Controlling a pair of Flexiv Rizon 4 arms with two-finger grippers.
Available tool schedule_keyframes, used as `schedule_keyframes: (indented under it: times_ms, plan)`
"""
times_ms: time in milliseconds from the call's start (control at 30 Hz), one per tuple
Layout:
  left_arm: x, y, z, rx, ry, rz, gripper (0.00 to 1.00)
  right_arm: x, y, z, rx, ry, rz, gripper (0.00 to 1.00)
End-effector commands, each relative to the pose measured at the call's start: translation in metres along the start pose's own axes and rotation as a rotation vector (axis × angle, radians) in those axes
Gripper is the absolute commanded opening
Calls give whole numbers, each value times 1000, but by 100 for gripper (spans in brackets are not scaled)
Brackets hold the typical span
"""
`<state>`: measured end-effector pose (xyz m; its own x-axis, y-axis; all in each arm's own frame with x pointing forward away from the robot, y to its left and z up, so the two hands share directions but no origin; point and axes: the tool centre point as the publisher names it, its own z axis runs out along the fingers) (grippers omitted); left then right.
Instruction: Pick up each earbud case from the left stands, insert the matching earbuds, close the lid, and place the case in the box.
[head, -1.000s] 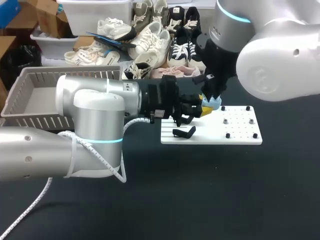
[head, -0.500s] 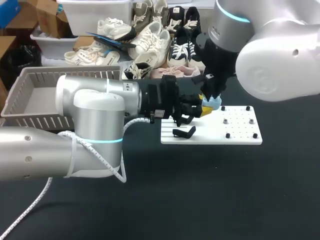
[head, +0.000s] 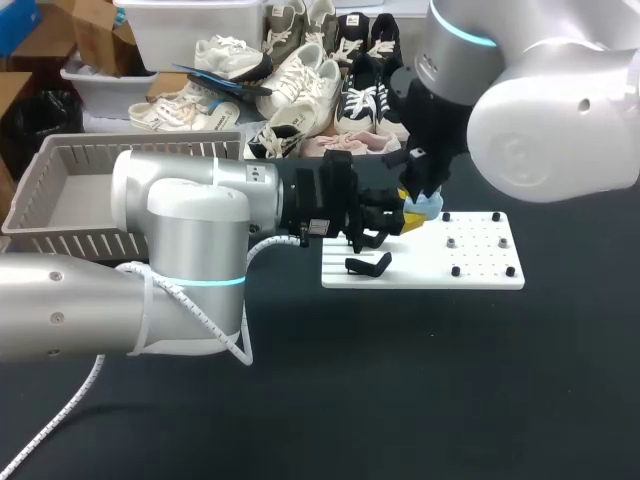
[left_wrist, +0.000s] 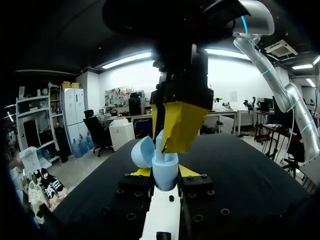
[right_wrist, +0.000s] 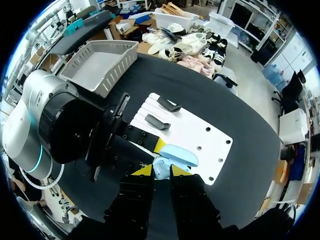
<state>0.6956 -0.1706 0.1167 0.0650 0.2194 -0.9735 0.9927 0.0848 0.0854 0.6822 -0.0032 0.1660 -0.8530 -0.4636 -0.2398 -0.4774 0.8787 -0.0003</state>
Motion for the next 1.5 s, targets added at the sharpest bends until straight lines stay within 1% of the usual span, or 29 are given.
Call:
schedule_keyframes:
  times_ms: [33,933,967,1033,1067,1133,1167,1333,1500]
  plan:
    - [1,-1,0,-3,-4,1,0,1,-2,2,-3,-1,1,0]
    - [1,-1,0,-3,-4,1,0,5,-1,6,8,12,1,0]
    - [1,-1,0,-3,-4,1,0,4,-1,6,9,13,2,1]
    - [1,-1,0,-3,-4,1,0,5,-1,5,14,9,-2,10]
    - [1,-1,0,-3,-4,1,0,5,0,5,14,9,-4,17]
    - [1,-1,0,-3,-4,1,0,5,0,5,15,8,-6,24]
    - [1,-1,0,-3,-4,1,0,5,0,5,15,8,-7,26]
    - [1,-1,0,-3,-4,1,0,7,0,4,19,7,-8,30]
    - [1,-1,0,-3,-4,1,0,9,-1,0,21,1,-4,31]
